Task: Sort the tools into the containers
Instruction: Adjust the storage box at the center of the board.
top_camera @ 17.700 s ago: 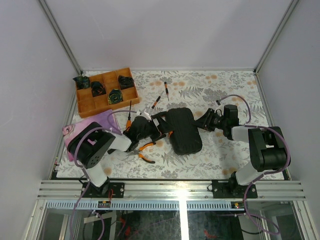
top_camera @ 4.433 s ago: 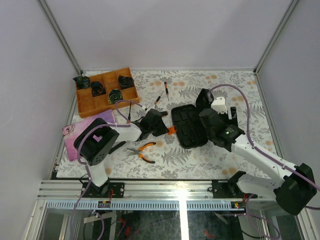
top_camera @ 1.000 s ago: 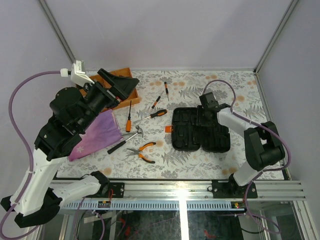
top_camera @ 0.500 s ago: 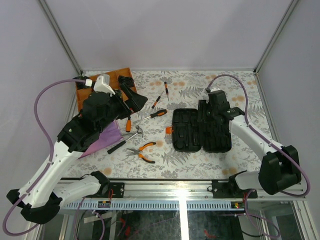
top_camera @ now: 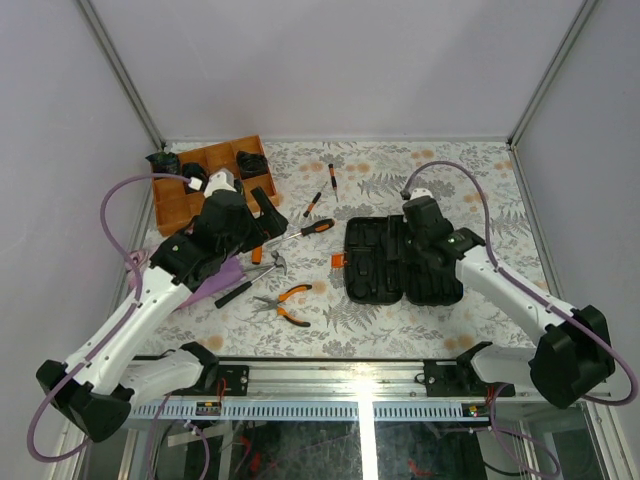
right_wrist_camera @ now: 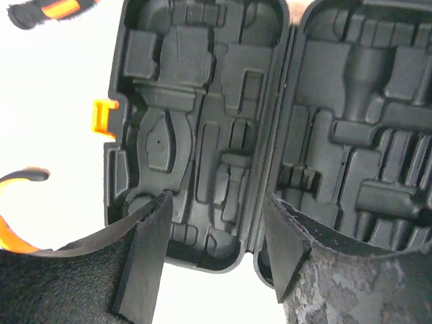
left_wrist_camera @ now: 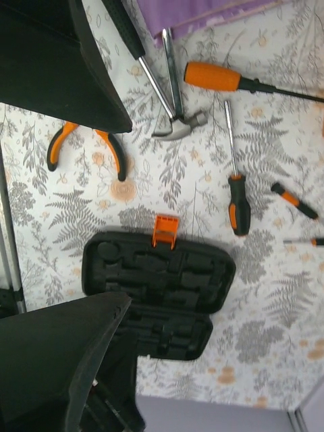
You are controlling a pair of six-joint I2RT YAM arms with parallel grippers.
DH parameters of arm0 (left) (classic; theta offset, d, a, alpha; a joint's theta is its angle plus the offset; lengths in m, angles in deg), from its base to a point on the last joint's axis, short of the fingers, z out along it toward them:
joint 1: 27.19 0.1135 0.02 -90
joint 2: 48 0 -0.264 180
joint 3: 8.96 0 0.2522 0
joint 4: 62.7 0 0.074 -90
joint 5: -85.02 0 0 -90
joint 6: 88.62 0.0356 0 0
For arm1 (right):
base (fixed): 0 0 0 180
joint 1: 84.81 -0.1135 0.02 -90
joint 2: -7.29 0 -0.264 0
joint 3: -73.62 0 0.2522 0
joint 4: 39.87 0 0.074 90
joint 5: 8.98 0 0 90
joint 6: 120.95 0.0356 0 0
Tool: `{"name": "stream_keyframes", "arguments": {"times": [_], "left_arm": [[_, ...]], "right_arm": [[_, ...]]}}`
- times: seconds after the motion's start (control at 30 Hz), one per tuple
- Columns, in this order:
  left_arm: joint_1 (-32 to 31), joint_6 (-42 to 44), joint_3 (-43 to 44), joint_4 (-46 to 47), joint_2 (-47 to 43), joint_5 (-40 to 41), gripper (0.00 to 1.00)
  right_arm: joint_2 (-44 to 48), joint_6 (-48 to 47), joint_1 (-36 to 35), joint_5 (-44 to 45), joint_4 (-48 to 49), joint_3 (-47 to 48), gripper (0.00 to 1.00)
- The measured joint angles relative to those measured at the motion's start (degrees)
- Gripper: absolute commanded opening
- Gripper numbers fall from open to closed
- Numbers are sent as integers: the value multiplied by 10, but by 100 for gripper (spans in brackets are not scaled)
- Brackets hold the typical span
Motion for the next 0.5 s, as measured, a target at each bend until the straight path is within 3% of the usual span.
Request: {"name": "stream_keyframes", "arguments": {"times": [0.27, 0.5], "left_arm": [[17, 3, -54, -9, 15, -10, 100], [20, 4, -84, -12, 11, -10, 100]], "right_arm": [[-51, 31, -35, 91, -31, -10, 63], [-111, 30, -3, 56, -14, -20, 62]]}}
